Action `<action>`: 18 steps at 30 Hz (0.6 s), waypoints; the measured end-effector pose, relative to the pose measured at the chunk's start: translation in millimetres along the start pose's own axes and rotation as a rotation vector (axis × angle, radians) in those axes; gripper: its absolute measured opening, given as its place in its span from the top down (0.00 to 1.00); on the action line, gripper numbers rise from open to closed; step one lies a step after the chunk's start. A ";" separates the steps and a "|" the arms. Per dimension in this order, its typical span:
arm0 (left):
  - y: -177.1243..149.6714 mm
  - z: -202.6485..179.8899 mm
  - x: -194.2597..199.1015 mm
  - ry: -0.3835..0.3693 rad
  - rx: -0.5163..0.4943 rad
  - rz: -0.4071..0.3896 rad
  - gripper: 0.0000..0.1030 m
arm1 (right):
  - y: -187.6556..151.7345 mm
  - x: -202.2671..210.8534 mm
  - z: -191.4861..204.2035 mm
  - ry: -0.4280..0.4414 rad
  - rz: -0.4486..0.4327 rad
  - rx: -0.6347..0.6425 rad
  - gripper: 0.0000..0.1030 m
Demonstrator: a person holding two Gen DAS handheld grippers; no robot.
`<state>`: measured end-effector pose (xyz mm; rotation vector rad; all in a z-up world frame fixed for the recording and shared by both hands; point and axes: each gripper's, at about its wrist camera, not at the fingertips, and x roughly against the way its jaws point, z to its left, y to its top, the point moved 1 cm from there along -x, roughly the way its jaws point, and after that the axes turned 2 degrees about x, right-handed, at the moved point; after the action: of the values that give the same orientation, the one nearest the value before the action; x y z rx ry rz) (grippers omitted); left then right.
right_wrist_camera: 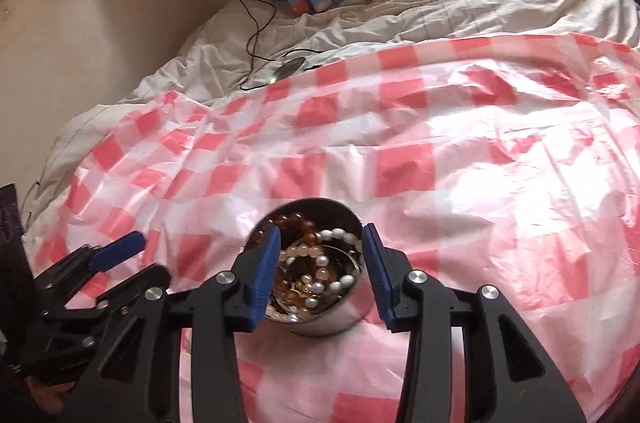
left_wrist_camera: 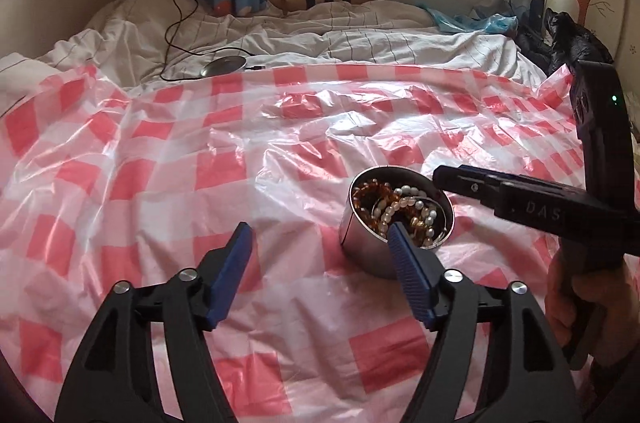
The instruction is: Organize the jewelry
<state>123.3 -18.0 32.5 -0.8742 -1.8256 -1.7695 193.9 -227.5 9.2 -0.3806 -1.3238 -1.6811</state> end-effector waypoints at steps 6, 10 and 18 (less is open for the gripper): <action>-57.2 -9.9 27.9 0.025 0.001 0.017 0.15 | -47.8 70.7 17.6 -0.140 -0.068 0.131 0.29; -90.2 -19.8 48.8 0.048 -0.003 0.011 0.07 | -107.7 118.5 29.3 -0.249 -0.118 0.199 0.13; -106.3 -37.1 59.0 0.073 -0.023 0.031 0.07 | -143.9 126.0 24.0 -0.355 -0.143 0.129 0.10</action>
<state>2.9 -44.6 1.8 -0.8310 -1.7400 -1.7832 5.9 -267.6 22.7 -0.5365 -1.7458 -1.6849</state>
